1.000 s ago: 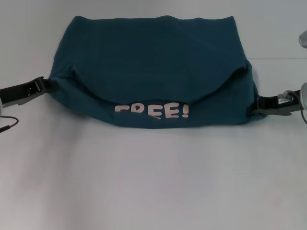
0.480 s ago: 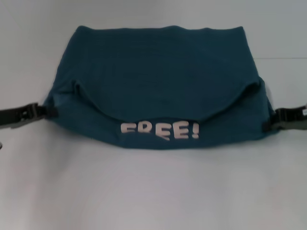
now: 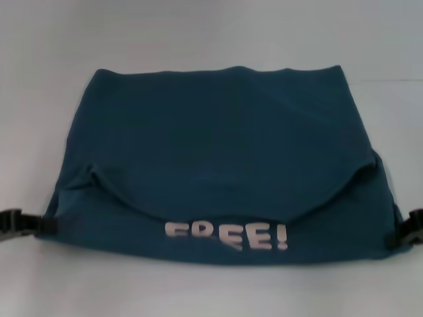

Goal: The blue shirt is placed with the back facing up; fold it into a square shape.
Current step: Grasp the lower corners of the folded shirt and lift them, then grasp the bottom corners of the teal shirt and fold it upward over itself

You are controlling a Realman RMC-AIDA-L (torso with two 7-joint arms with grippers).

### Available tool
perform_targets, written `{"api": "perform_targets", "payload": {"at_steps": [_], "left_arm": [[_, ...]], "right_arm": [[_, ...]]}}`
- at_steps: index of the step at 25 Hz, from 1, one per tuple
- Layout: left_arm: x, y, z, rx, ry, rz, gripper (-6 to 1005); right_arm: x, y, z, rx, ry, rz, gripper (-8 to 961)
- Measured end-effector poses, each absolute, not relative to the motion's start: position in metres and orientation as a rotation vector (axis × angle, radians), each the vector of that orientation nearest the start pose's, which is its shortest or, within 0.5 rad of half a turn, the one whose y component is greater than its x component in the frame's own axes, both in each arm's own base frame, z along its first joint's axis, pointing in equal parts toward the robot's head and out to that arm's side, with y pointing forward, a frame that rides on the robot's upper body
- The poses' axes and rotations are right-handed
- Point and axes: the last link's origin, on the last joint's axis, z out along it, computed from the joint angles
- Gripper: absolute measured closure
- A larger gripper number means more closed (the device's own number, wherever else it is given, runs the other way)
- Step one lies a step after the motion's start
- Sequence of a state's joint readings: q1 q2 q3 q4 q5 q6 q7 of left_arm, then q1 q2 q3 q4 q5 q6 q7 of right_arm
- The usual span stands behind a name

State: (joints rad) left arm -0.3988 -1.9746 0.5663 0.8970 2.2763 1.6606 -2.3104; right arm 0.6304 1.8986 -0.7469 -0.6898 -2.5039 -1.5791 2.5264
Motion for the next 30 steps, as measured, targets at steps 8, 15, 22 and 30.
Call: {"api": "perform_targets", "payload": {"at_steps": [8, 15, 22, 30], "left_arm": [[-0.34, 0.273, 0.077, -2.242, -1.884, -0.37, 968], [-0.342, 0.252, 0.074, -2.284, -1.943, -0.32, 968], [-0.345, 0.254, 0.081, -2.249, -1.932, -0.316, 968], [-0.338, 0.274, 0.083, -2.272, -1.889, -0.222, 968]], "right_arm": [[0.315, 0.312, 0.043, -2.313, 2.053, -0.086, 908], [0.324, 0.292, 0.043, -2.331, 2.116, -0.081, 909], [0.328, 0.293, 0.05, -2.316, 2.103, -0.021, 908], [0.325, 0.305, 0.055, -2.303, 2.057, -0.001, 908]]}}
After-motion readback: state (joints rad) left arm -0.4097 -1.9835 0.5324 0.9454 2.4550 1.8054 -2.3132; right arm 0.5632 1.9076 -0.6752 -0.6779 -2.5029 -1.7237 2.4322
